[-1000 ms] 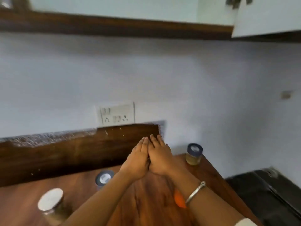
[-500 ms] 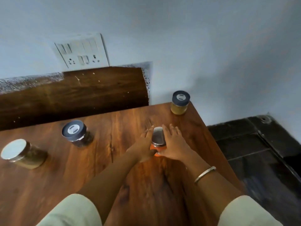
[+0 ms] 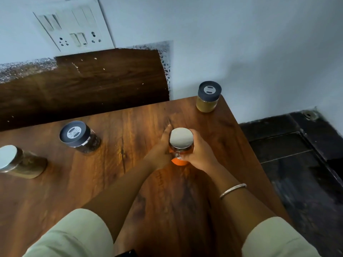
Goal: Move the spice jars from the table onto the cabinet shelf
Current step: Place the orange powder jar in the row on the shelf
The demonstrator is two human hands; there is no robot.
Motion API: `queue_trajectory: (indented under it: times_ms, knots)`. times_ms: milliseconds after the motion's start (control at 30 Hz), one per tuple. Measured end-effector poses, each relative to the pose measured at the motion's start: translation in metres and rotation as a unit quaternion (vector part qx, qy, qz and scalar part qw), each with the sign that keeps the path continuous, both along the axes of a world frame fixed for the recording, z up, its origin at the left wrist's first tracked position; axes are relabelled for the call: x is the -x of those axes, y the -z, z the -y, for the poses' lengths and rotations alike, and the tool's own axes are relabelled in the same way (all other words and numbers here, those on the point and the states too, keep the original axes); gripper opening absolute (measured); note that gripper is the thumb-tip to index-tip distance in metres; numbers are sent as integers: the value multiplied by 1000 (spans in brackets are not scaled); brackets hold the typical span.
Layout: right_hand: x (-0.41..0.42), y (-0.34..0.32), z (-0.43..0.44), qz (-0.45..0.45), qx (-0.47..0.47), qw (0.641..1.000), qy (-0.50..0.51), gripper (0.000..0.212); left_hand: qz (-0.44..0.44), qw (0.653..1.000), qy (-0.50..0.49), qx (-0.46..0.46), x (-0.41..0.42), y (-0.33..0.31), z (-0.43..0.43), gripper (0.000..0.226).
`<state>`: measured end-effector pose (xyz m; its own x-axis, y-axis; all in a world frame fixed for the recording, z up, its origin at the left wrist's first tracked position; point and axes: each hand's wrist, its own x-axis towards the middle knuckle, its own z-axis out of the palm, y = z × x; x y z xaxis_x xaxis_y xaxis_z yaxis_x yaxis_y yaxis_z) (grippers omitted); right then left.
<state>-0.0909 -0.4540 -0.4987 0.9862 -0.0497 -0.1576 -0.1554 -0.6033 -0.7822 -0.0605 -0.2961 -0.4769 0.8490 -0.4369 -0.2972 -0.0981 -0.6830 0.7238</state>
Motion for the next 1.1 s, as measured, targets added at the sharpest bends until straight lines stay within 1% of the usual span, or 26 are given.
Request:
queue_trajectory:
  times_ms: [100,200,300,367,400,500,533,600,667,767,833,900,967,1033,1100]
  knots:
    - [7,-7,-5,-13,-62,998,16,90,-41,997,-2,59,2,-10,-14,95]
    - [14,-12,-16,-6,-104,994,37,91,-68,991,-20,117,9,-16,-30,89]
    - [21,-23,-31,13,-170,983,70,87,-63,983,-33,167,17,-30,-46,79]
    - [24,-34,-45,28,-199,977,70,78,-60,978,-29,197,20,-40,-59,71]
    - [25,-39,-53,30,-213,975,62,78,-63,974,-30,217,21,-44,-67,68]
    - [29,-54,-79,-2,-251,968,23,96,-77,961,-44,262,27,-57,-95,75]
    - [31,-60,-89,-14,-254,967,2,100,-72,956,-52,279,30,-62,-106,73]
    - [35,-70,-112,-25,-227,973,-29,104,-51,952,-76,293,38,-70,-126,65]
    - [40,-79,-134,-5,-196,981,-12,104,1,953,-116,278,47,-76,-145,61]
    - [44,-91,-171,47,-175,983,29,109,102,950,-182,232,63,-85,-169,58]
    - [43,-99,-193,66,-159,984,40,110,99,953,-162,236,75,-94,-179,63]
    - [46,-107,-215,84,-126,988,33,102,68,954,-131,261,84,-101,-188,76]
    - [53,-112,-228,121,-100,988,-5,100,54,946,-156,280,86,-106,-198,91]
    - [60,-117,-233,134,-111,984,-48,99,53,935,-189,294,86,-113,-211,96]
    - [66,-125,-233,113,-148,980,-71,97,46,931,-186,310,85,-117,-225,93]
